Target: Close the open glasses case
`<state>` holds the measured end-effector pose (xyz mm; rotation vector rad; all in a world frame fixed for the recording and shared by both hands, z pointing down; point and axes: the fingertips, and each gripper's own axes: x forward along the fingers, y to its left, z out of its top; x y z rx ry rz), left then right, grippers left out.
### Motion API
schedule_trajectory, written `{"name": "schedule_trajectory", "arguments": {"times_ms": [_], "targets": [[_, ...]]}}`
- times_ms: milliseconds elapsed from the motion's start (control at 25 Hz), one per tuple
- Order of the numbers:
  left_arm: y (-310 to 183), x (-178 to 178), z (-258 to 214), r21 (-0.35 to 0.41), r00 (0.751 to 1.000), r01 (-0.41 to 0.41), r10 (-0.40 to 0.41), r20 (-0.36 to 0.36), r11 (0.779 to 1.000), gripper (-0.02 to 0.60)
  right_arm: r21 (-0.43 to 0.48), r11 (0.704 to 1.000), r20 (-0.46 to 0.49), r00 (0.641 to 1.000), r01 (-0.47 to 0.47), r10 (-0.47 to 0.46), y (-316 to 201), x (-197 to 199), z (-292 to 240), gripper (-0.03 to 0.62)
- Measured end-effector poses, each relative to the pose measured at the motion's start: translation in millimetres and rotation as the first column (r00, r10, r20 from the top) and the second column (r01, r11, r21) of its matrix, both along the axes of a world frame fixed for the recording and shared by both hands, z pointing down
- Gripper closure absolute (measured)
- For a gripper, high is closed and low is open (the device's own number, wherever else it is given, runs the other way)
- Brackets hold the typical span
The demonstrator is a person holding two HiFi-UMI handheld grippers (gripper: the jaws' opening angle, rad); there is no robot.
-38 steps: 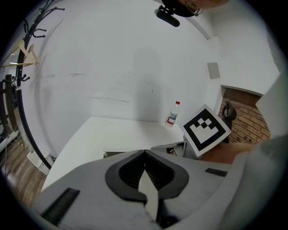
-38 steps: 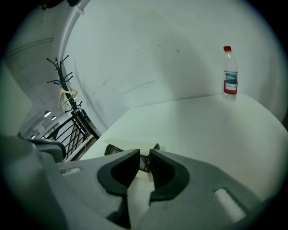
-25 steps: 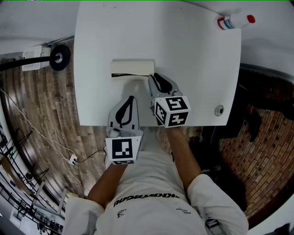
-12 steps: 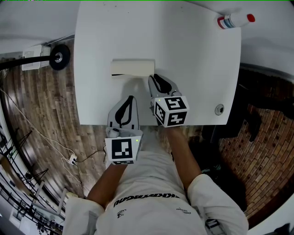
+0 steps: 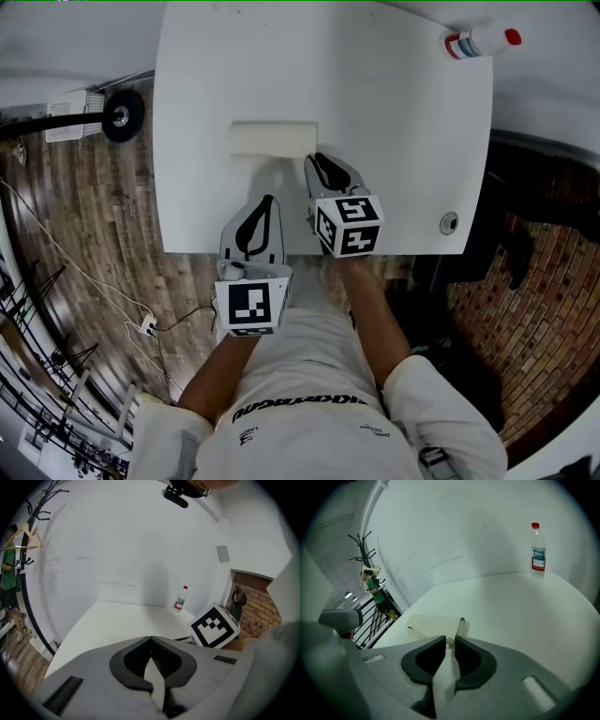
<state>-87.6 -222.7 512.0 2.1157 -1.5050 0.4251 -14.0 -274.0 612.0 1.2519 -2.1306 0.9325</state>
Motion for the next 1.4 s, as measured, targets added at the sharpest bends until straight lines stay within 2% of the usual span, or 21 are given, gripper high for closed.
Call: {"name": "schedule_trajectory", "arguments": {"times_ms": [400,720,1000,1240,1400], "targets": [[2,-5,-4,0.008,1.0,0.007,-0.007,-0.003,1.0,0.583,0.005,1.0,-0.014,1.0,-0.01,0.01,1,1,-1,0.539],[7,-6,-16,0.032,1.0,0.014,-0.014,-0.002,0.999,0.583,0.046,0.999,-0.005,1.0,-0.022,0.023,1,5,-22,0.539],[18,-3,-49,0.073,1.0,0.011,-0.01,-0.004,0.997,0.583,0.102,0.995,0.002,1.0,-0.016,0.016,13,8,-63,0.556],[28,-8,-82,0.143,0.999,0.016,-0.02,0.028,0.99,0.583,0.196,0.981,0.026,1.0,0.0,-0.005,30,10,-119,0.596],[39,-7,-107,0.184,0.999,0.011,-0.018,0.04,0.983,0.583,0.258,0.966,0.051,0.999,-0.006,-0.008,47,14,-157,0.597]]}}
